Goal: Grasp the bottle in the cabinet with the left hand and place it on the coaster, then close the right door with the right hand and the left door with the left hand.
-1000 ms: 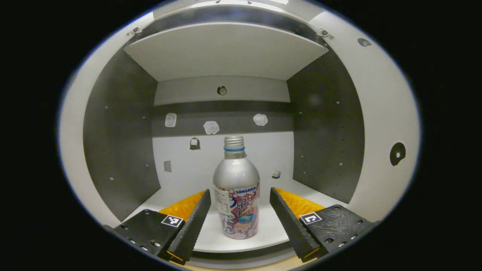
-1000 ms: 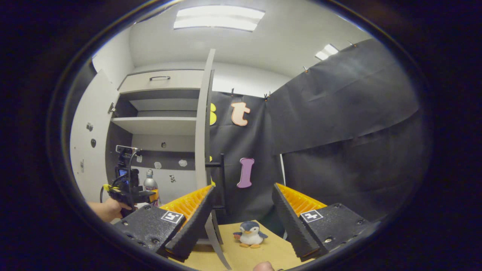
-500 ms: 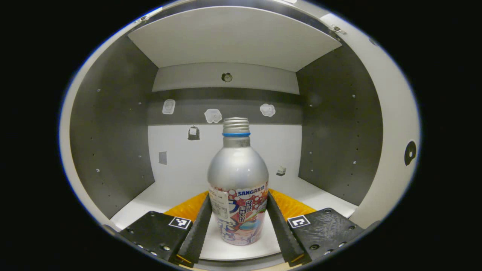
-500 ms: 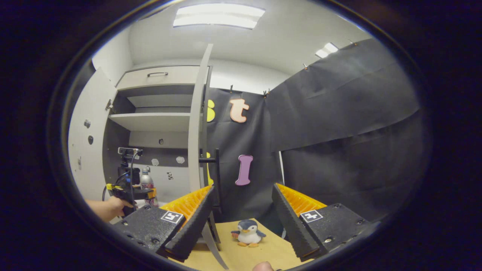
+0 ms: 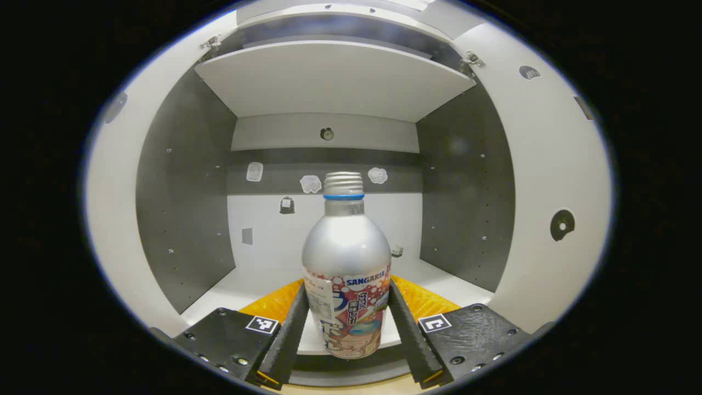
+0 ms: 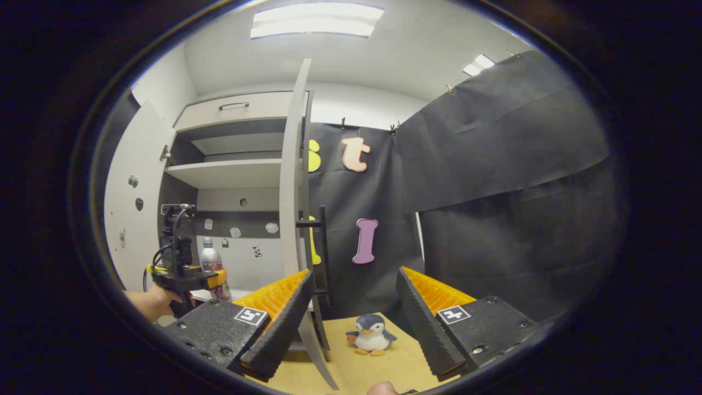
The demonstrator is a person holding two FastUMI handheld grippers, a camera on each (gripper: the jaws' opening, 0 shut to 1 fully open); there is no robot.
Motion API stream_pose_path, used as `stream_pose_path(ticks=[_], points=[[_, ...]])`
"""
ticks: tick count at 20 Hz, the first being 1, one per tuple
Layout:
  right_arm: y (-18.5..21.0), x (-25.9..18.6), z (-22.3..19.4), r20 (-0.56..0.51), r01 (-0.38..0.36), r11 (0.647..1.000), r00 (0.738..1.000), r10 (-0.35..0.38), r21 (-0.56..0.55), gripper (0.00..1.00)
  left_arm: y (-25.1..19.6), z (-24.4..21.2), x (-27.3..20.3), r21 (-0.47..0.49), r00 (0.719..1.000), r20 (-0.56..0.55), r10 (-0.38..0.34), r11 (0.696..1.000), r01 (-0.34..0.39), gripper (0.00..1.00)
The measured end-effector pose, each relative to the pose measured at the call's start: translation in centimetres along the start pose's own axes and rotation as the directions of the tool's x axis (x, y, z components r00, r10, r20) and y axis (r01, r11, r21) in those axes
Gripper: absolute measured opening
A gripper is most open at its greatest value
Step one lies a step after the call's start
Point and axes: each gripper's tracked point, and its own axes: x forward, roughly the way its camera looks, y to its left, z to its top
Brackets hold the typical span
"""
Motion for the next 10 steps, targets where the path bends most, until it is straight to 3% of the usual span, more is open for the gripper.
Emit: stream_pose_path(ticks=[9, 10], points=[[2.5, -1.1, -0.9, -0.051, -0.086, 0.996, 0.995, 0.085, -0.01, 0.98, 0.7, -1.8, -7.1, 0.004, 1.0, 0.015, 0.012, 1.0, -0.012, 0.78], [2.6, -1.2, -1.0, -0.056, -0.093, 0.996, 0.994, 0.092, -0.01, 0.98, 0.6, -2.3, -7.7, -0.002, 1.0, 0.01, 0.011, 1.0, -0.011, 0.82]])
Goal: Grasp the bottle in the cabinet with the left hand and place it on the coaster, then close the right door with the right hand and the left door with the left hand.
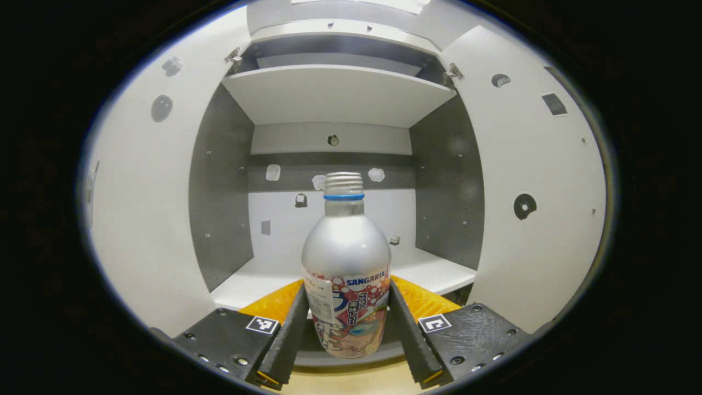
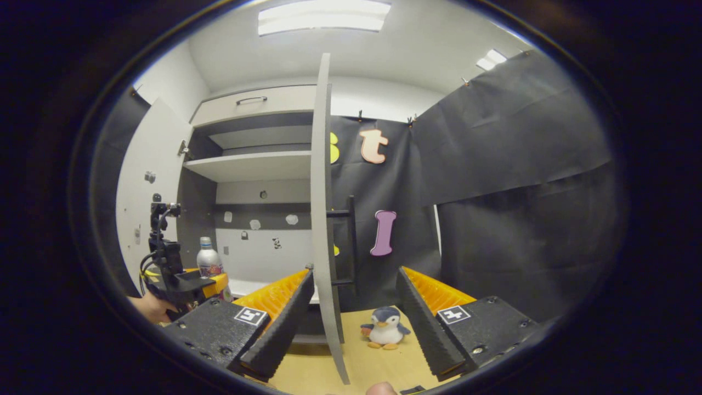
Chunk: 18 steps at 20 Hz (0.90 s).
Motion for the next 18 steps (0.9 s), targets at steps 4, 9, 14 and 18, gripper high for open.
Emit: stream_pose_path(ticks=[4, 9, 14, 18], points=[[0.8, -0.5, -0.2, -0.016, -0.023, 1.0, 1.0, 0.023, -0.004, 0.98, -0.7, -2.3, -2.5, -0.012, 1.0, -0.012, -0.007, 1.0, 0.007, 0.78], [0.9, -1.1, -1.0, -0.044, -0.032, 0.999, 0.999, 0.031, -0.011, 0.98, -2.1, -5.2, -5.5, 0.049, 0.999, -0.02, -0.031, 0.998, 0.032, 0.78], [1.1, -1.3, -1.3, -0.055, -0.035, 0.999, 0.998, 0.034, -0.014, 0.97, -3.5, -7.3, -7.4, 0.07, 0.997, -0.046, -0.066, 0.995, 0.07, 0.78], [1.3, -1.2, -1.5, -0.061, -0.039, 0.999, 0.997, 0.038, -0.017, 0.98, -4.0, -8.5, -8.6, 0.069, 0.996, -0.056, -0.074, 0.995, 0.078, 0.82]])
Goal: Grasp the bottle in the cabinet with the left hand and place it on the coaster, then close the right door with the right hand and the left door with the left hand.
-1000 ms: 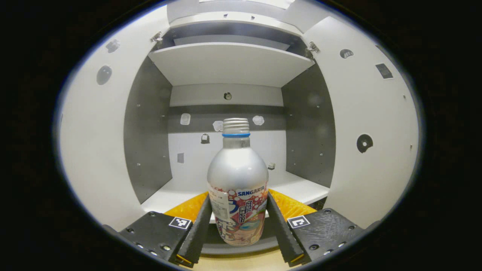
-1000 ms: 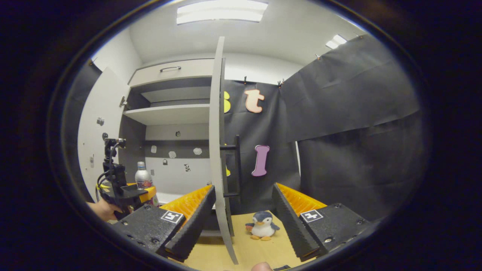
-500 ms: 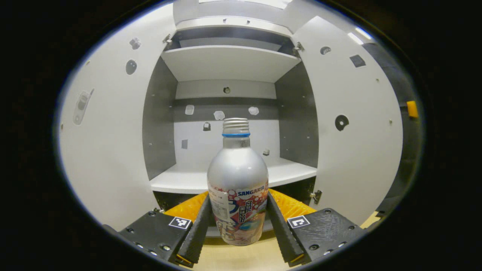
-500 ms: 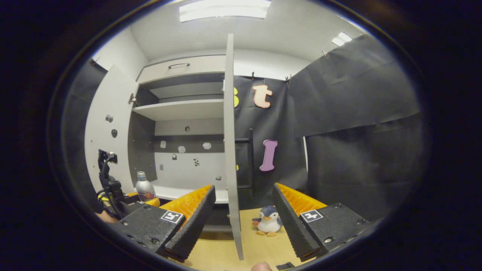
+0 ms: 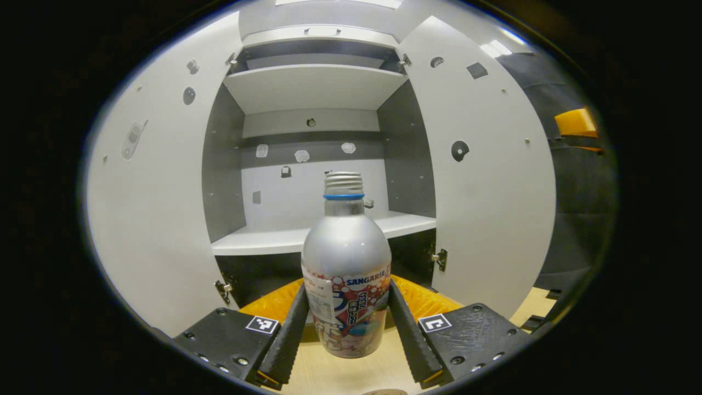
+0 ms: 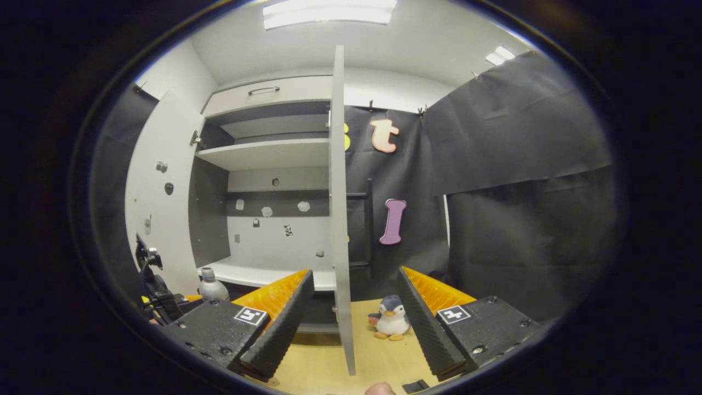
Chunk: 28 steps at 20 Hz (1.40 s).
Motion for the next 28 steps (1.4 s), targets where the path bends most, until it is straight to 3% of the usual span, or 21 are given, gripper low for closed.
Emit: stream_pose_path(ticks=[1, 5, 6, 10, 15, 19, 20, 23, 24, 25, 26, 28], points=[[0.1, 0.0, 0.0, -0.002, -0.002, 1.0, 1.0, 0.002, 0.0, 0.98, -0.2, -0.4, -0.3, 0.003, 1.0, -0.005, -0.003, 1.0, 0.003, 0.78], [0.4, 0.3, -0.5, -0.015, -0.006, 1.0, 1.0, 0.006, 0.001, 0.97, -0.8, -2.8, -1.4, -0.006, 0.999, -0.054, -0.006, 1.0, 0.005, 0.78], [0.5, 0.3, -0.6, -0.017, -0.008, 1.0, 1.0, 0.008, 0.003, 0.98, -0.9, -3.3, -1.6, -0.007, 0.998, -0.062, -0.009, 1.0, 0.008, 0.82], [1.3, 0.4, -0.9, -0.023, -0.024, 1.0, 0.999, 0.024, 0.007, 0.98, -3.1, -5.6, -2.5, -0.037, 0.994, -0.082, -0.072, 0.997, 0.069, 0.78], [1.4, 0.0, -1.2, -0.036, -0.022, 1.0, 0.999, 0.021, -0.01, 0.98, -4.7, -8.8, -3.8, -0.017, 0.986, -0.136, -0.098, 0.995, 0.097, 0.8], [0.4, -0.4, -1.7, -0.059, 0.013, 1.0, 0.998, -0.014, -0.017, 0.98, -6.0, -11.8, -4.8, -0.003, 0.975, -0.19, -0.117, 0.993, 0.118, 0.82], [0.3, -0.5, -1.9, -0.065, 0.016, 1.0, 0.998, -0.017, -0.017, 0.98, -6.2, -12.4, -5.0, 0.0, 0.972, -0.201, -0.119, 0.993, 0.121, 0.78], [0.0, -0.8, -2.5, -0.081, 0.032, 0.999, 0.996, -0.034, -0.024, 0.98, -6.3, -14.0, -5.5, 0.022, 0.968, -0.222, -0.114, 0.992, 0.122, 0.78], [0.0, -1.0, -2.6, -0.085, 0.035, 0.999, 0.996, -0.037, -0.026, 0.98, -6.1, -14.5, -5.5, 0.034, 0.968, -0.225, -0.11, 0.992, 0.12, 0.82], [0.0, -1.1, -2.7, -0.091, 0.037, 0.999, 0.995, -0.04, -0.031, 0.98, -6.0, -14.9, -5.4, 0.04, 0.967, -0.23, -0.106, 0.992, 0.119, 0.78], [-0.1, -1.1, -2.8, -0.094, 0.04, 0.999, 0.995, -0.043, -0.035, 0.98, -6.0, -15.4, -5.5, 0.043, 0.967, -0.233, -0.106, 0.992, 0.119, 0.82], [-0.2, -1.2, -3.0, -0.106, 0.046, 0.998, 0.993, -0.05, -0.038, 0.98, -5.8, -16.5, -5.4, 0.047, 0.964, -0.245, -0.105, 0.992, 0.12, 0.78]])
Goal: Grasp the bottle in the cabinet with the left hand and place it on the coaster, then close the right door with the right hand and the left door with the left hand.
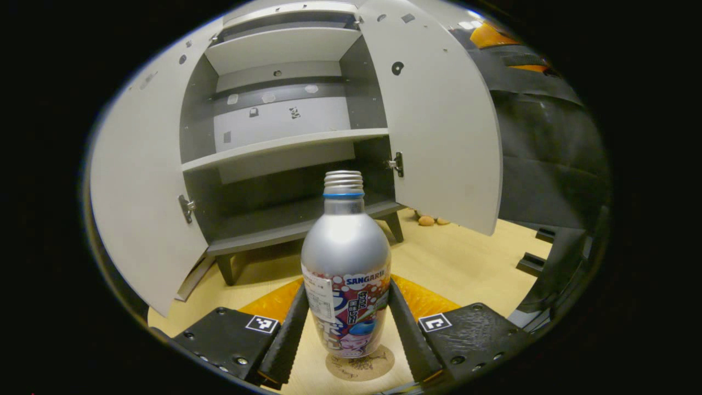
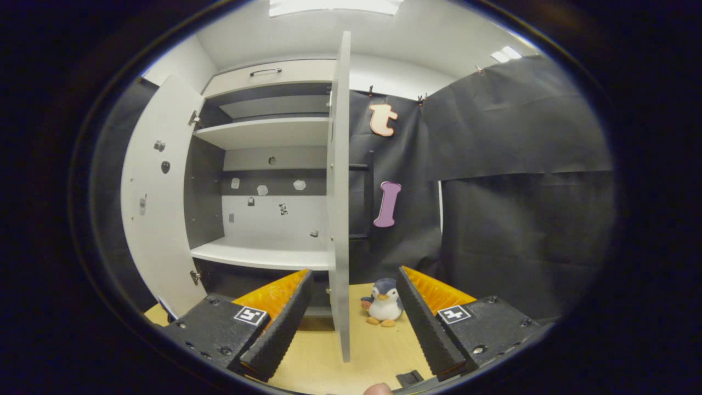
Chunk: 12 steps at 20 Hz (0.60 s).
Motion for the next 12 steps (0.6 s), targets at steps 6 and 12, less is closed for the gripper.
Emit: stream_pose_path(ticks=[6, 12], points=[[0.3, 0.4, -1.5, -0.062, 0.002, 1.0, 0.998, -0.001, 0.014, 0.98, -0.2, -2.2, 0.7, -0.016, 0.999, -0.033, -0.015, 1.0, 0.014, 0.78], [0.6, 1.2, -2.3, -0.1, 0.011, 0.999, 0.995, -0.007, 0.035, 0.99, 0.4, -4.0, 1.4, -0.051, 0.997, -0.077, -0.005, 0.999, 0.001, 0.78]])
